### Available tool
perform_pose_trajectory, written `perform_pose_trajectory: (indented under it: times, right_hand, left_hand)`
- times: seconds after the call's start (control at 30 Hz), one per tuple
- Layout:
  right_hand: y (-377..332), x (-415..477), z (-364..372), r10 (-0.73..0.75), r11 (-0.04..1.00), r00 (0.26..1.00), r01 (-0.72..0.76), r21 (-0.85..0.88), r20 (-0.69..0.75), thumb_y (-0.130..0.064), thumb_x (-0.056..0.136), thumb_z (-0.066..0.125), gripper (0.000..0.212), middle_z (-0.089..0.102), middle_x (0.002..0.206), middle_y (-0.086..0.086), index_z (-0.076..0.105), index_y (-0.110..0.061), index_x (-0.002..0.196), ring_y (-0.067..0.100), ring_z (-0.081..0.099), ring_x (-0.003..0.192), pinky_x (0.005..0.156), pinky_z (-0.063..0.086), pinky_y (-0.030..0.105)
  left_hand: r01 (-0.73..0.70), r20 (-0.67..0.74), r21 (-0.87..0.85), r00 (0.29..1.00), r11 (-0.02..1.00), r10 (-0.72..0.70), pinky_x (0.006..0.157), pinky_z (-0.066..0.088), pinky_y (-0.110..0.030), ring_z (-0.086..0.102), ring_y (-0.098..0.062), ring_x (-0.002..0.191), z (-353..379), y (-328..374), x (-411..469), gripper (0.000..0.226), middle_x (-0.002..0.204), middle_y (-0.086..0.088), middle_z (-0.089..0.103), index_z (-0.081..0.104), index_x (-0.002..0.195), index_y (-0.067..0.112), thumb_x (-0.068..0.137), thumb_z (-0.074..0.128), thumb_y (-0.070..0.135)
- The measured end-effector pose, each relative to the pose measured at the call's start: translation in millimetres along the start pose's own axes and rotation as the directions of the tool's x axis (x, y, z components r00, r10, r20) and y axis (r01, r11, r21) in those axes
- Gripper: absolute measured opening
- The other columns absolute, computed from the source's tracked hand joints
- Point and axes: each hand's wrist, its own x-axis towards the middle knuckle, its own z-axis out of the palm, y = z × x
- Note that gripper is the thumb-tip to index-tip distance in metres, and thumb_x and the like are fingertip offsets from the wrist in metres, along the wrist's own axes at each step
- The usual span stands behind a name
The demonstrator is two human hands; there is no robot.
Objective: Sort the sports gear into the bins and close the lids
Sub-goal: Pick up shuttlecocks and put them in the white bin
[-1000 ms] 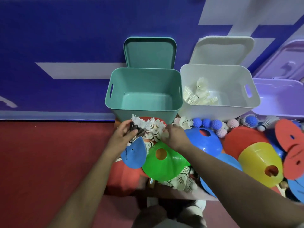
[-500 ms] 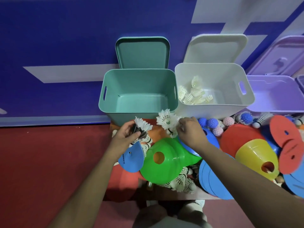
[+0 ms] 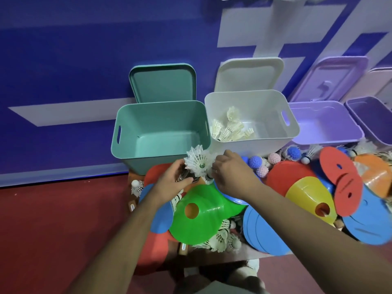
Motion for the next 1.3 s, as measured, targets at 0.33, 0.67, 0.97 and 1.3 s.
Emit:
perform_pose_trajectory:
  times: [0.33, 0.67, 0.97, 1.3]
  right_hand:
    - [41, -16, -33, 0.152, 0.94, 0.98, -0.103, 0.324, -0.131, -0.006, 0.086, 0.06, 0.054, 0.061, 0.083, 0.006, 0.05, -0.024, 0.136, 0.026, 0.05, 0.083, 0.073, 0.042, 0.036]
    - [140, 26, -69, 0.495, 0.706, 0.842, -0.244, 0.664, -0.217, -0.008, 0.088, 0.062, 0.024, 0.063, 0.081, -0.002, 0.062, -0.02, 0.109, 0.009, 0.055, 0.069, 0.068, 0.043, 0.019]
    - [183, 45, -24, 0.559, 0.597, 0.828, -0.442, 0.669, 0.048, -0.021, 0.09, 0.063, 0.046, 0.059, 0.12, 0.005, 0.052, -0.018, 0.134, 0.017, 0.056, 0.11, 0.098, 0.044, 0.032]
    - [125, -15, 16, 0.249, 0.73, 0.966, -0.231, 0.643, 0.063, -0.013, 0.086, 0.056, 0.015, 0.059, 0.092, 0.003, 0.062, -0.014, 0.099, 0.014, 0.056, 0.082, 0.076, 0.046, 0.028]
  left_hand:
    - [-0.082, -0.043, 0.013, 0.996, 0.997, 0.083, 0.096, 0.05, -0.033, 0.062, -0.024, 0.108, 33, 46, 30, 0.046, 0.112, -0.008, 0.066, 0.055, 0.122, 0.029, 0.085, 0.072, 0.008]
    - [-0.136, -0.115, 0.214, 0.98, 0.967, 0.164, 0.081, 0.05, -0.025, 0.058, -0.011, 0.092, 60, 126, 124, 0.041, 0.106, 0.01, 0.059, 0.053, 0.117, 0.039, 0.085, 0.071, 0.021]
    - [-0.09, -0.02, 0.415, 0.994, 0.905, 0.109, 0.101, 0.036, -0.024, 0.043, -0.008, 0.129, 77, 108, 179, 0.068, 0.14, 0.006, 0.047, 0.039, 0.144, 0.035, 0.086, 0.072, 0.024]
    - [-0.024, -0.139, 0.37, 0.987, 0.929, 0.081, 0.07, 0.046, -0.012, 0.06, 0.002, 0.071, 79, 51, 70, 0.015, 0.082, 0.01, 0.066, 0.068, 0.095, 0.023, 0.09, 0.064, 0.009]
